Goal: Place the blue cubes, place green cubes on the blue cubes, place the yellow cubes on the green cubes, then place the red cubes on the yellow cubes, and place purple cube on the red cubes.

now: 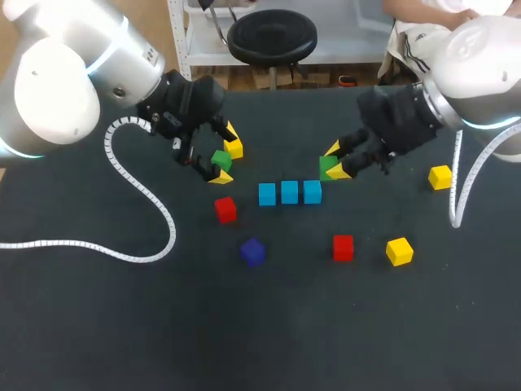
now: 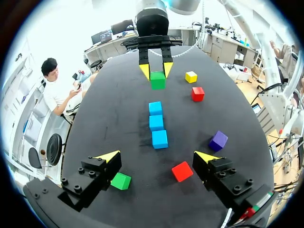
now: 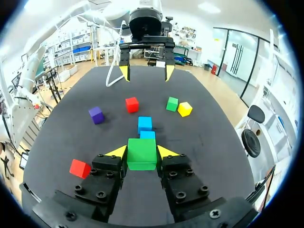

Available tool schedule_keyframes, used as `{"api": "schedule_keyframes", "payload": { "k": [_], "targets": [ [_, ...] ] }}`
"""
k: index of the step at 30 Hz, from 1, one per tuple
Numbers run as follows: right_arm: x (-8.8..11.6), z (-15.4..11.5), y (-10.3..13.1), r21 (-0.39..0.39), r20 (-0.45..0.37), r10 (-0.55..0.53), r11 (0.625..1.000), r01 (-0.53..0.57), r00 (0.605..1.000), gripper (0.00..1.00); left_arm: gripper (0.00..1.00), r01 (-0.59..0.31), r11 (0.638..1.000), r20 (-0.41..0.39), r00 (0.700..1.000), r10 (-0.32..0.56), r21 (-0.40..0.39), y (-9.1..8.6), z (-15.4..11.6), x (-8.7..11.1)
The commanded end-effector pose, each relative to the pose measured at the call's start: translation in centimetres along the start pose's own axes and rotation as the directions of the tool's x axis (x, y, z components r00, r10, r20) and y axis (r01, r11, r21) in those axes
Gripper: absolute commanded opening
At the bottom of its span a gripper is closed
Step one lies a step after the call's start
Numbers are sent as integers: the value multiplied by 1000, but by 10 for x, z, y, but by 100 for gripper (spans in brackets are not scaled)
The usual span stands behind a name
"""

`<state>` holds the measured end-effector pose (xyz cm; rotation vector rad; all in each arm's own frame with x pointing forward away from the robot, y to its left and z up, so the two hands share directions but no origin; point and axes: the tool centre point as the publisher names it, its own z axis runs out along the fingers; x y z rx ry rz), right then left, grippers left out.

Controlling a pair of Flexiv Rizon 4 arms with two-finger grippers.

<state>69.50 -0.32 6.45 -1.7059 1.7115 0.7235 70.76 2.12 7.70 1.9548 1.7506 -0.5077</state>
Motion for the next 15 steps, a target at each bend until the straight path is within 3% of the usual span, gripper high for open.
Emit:
{"api": "schedule_keyframes", "payload": {
  "k": [1,9,15],
  "targets": [
    [0,-1,1,2,-1,0,1000,0,1000,0,100,-2,1000,0,1000,2,5,2,0,0],
    [-10,22,24,-34,-37,-3,999,2,999,0,100,-2,1000,0,1000,2,5,2,0,0],
    [-13,39,27,-45,-41,8,999,-10,999,0,100,-2,1000,0,1000,2,5,2,0,0]
  ]
}}
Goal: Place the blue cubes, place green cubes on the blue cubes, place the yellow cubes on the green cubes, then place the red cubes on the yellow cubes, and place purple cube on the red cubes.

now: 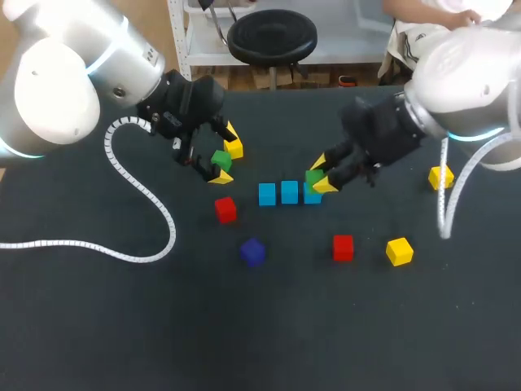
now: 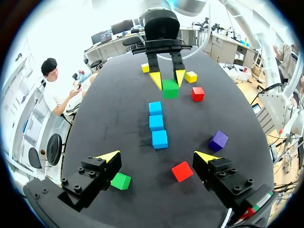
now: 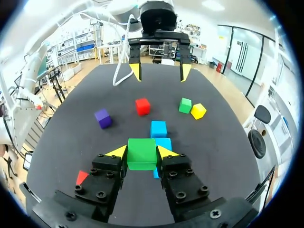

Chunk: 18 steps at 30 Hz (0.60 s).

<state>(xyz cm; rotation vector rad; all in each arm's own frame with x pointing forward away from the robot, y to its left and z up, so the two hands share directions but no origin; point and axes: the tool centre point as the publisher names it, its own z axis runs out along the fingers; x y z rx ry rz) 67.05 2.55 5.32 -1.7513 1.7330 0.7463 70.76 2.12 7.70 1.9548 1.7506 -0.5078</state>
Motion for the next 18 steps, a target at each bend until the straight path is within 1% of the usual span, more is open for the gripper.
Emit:
{"api": "schedule_keyframes", "payload": {
  "k": [1,5,10,18],
  "targets": [
    [-2,14,-1,-1,-14,13,1000,-13,1000,0,100,-2,1000,0,1000,2,5,2,0,0],
    [1,24,-6,-6,-15,29,1000,-29,999,0,100,-2,1000,0,1000,2,5,2,0,0],
    [9,28,-20,-4,-16,50,999,-50,999,0,100,-2,1000,0,1000,2,5,2,0,0],
    [8,28,-25,-1,-15,45,999,-46,999,0,100,-2,1000,0,1000,2,5,2,0,0]
  ]
}}
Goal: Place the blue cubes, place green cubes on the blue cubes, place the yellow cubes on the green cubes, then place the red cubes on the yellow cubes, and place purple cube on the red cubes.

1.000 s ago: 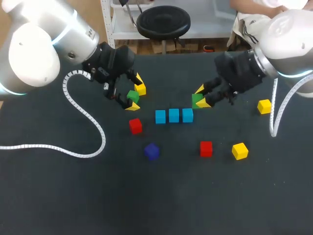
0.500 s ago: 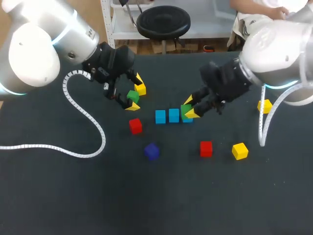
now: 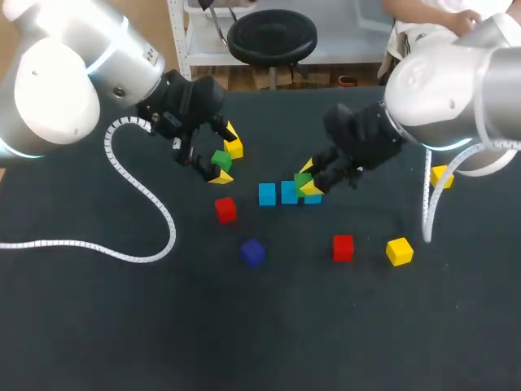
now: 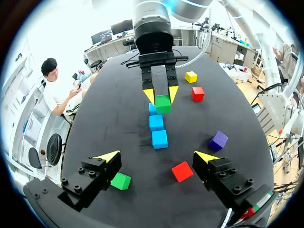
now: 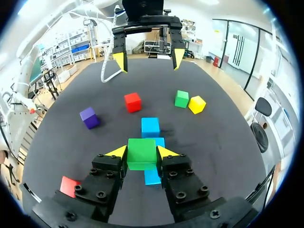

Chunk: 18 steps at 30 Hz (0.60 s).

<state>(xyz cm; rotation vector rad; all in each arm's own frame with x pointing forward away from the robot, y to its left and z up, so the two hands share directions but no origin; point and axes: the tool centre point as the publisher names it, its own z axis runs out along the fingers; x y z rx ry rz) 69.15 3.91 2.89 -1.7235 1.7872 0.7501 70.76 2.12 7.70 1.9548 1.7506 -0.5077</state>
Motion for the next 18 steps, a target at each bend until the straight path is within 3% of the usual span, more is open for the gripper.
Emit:
{"api": "schedule_keyframes", "payload": {
  "k": [1,18],
  "targets": [
    [0,1,-4,-5,-1,0,1000,0,1000,0,100,-2,1000,0,1000,2,5,2,0,0],
    [7,2,-4,17,13,29,999,-29,1000,0,100,-2,1000,0,1000,2,5,2,0,0]
  ]
}}
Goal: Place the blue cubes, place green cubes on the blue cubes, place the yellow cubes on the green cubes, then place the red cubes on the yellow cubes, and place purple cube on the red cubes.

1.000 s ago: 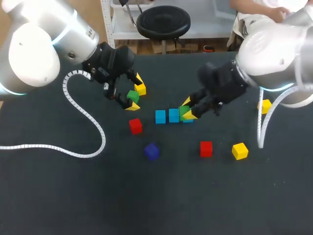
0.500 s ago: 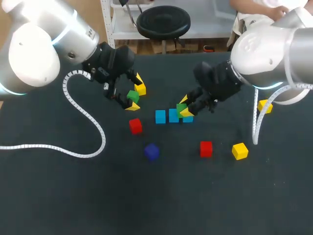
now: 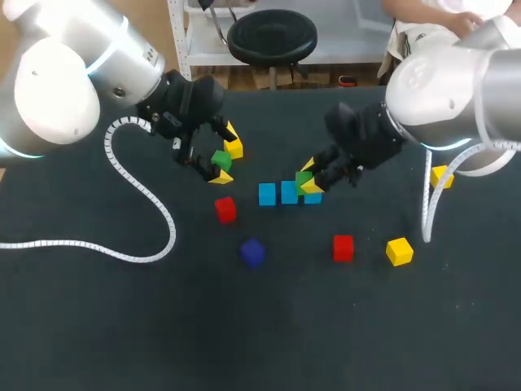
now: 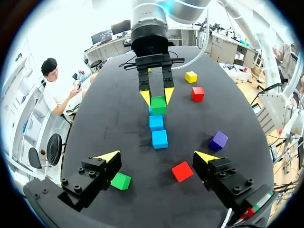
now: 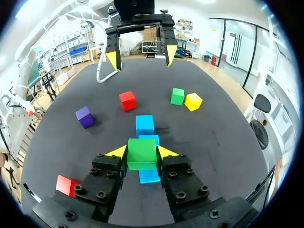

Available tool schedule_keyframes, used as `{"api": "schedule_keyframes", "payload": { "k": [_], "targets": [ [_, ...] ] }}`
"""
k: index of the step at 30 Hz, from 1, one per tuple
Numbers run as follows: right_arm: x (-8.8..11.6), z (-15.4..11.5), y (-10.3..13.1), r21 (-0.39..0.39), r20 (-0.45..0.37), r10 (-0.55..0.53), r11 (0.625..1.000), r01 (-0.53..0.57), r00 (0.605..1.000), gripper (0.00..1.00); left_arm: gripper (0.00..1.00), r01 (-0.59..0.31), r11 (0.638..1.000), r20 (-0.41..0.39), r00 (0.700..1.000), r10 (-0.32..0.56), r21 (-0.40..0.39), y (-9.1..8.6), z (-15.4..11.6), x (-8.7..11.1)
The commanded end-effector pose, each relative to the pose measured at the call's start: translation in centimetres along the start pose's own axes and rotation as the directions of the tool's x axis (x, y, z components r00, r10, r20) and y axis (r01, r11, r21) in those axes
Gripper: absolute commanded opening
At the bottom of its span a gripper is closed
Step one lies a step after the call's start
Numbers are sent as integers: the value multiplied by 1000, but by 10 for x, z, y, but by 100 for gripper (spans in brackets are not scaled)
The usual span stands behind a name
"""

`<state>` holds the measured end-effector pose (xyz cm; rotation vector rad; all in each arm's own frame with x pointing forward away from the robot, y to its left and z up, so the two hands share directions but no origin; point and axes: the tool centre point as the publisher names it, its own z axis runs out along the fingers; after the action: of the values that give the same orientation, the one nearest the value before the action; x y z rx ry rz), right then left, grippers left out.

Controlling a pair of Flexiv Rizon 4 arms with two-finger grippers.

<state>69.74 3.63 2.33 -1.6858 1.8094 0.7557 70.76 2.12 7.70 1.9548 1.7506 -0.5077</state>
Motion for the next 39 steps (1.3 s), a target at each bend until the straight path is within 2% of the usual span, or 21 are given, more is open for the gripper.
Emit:
{"api": "schedule_keyframes", "payload": {
  "k": [1,39],
  "targets": [
    [1,0,2,3,2,1,1000,-1,1000,0,100,-2,1000,0,1000,2,5,2,0,0],
    [0,4,-11,6,-8,-7,1000,7,1000,0,100,-2,1000,0,1000,2,5,2,0,0]
  ]
}}
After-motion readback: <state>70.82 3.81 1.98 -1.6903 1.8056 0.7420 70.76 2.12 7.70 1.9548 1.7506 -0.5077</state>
